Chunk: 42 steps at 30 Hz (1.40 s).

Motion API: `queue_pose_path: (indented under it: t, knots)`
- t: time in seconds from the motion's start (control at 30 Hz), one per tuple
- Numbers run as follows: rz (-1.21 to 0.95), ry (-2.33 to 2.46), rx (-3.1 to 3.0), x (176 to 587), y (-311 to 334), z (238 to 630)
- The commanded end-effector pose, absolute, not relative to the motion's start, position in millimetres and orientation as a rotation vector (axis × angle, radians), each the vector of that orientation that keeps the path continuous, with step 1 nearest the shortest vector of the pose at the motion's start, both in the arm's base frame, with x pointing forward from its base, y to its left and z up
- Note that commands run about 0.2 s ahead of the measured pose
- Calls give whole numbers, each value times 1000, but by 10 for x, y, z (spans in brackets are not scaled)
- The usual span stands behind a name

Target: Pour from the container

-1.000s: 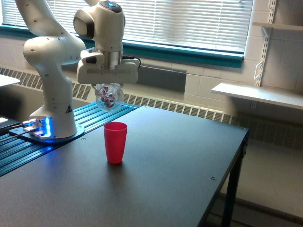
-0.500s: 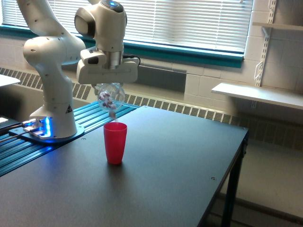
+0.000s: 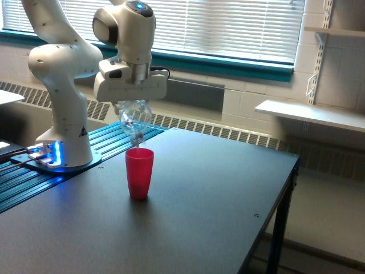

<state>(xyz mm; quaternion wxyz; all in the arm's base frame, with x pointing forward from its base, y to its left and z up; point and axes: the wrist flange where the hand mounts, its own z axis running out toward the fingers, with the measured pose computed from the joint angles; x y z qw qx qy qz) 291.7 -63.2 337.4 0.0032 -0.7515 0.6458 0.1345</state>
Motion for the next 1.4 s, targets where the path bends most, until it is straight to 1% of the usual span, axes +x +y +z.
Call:
queue_pose_path:
  t: [0.03, 0.23, 0.3, 0.63, 0.83, 1.03, 1.1, 1.17, 1.2, 1.27, 1.4]
  knots:
    - [429, 2025, -2368, 2958, -560, 3365]
    - [429, 2057, -2354, 2981, -545, 3346]
    - [401, 2010, -2385, 2994, -637, 3358]
    - [347, 2053, -2420, 3039, -510, 3426]
    - [378, 2084, -2370, 3028, -508, 3422]
    - [261, 2093, -2299, 3122, -515, 3493]
    - [185, 2107, -2259, 3152, -522, 3526]
    - [133, 2093, -2357, 3127, -445, 3498]
    - [36, 2096, -2364, 3160, -419, 3528]
    - [14, 2061, -2348, 3143, -391, 3519]
    - [52, 2123, -2373, 3073, -339, 3459]
